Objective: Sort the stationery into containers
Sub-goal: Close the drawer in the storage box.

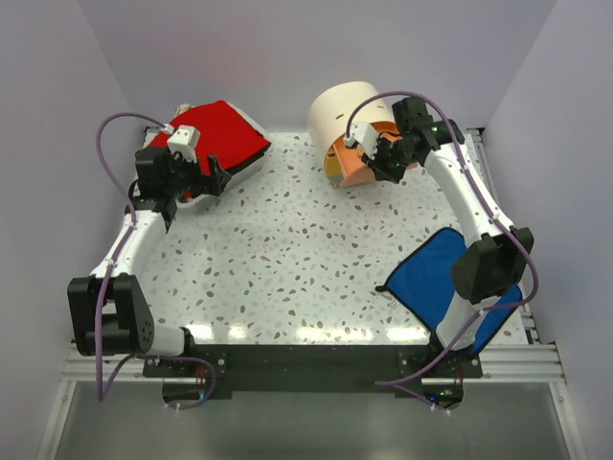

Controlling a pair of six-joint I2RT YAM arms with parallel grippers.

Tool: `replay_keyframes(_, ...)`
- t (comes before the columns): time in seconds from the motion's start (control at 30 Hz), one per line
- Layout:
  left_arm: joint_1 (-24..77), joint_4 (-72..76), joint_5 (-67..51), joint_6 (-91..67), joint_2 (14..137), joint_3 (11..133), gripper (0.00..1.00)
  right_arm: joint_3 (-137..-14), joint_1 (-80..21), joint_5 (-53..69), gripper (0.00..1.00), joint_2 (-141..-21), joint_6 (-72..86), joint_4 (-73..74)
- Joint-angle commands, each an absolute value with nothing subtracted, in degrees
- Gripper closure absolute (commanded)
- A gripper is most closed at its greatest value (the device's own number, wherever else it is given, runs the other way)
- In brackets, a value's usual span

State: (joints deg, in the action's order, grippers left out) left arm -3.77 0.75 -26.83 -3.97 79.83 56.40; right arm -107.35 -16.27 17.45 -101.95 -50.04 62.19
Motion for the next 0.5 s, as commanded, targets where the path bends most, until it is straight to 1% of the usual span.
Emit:
replay_keyframes(0.0, -3.6, 2.1, -26.9, -4.0, 78.1, 56.4, 0.01, -108.6, -16.3, 17.7, 1.0, -100.7, -48.9, 61.6)
replay_keyframes(0.27, -3.6, 1.9, -26.4, -3.6, 77.4, 55.4, 0.01, -111.0, -16.3, 18.8, 1.0, -104.5, -46.4, 56.2)
replay_keyframes(0.47, -3.6, 1.1, -26.2, -2.9, 78.1, 56.9, 0.01, -115.7, -16.3, 18.0, 1.0, -109.9, -43.9, 51.2)
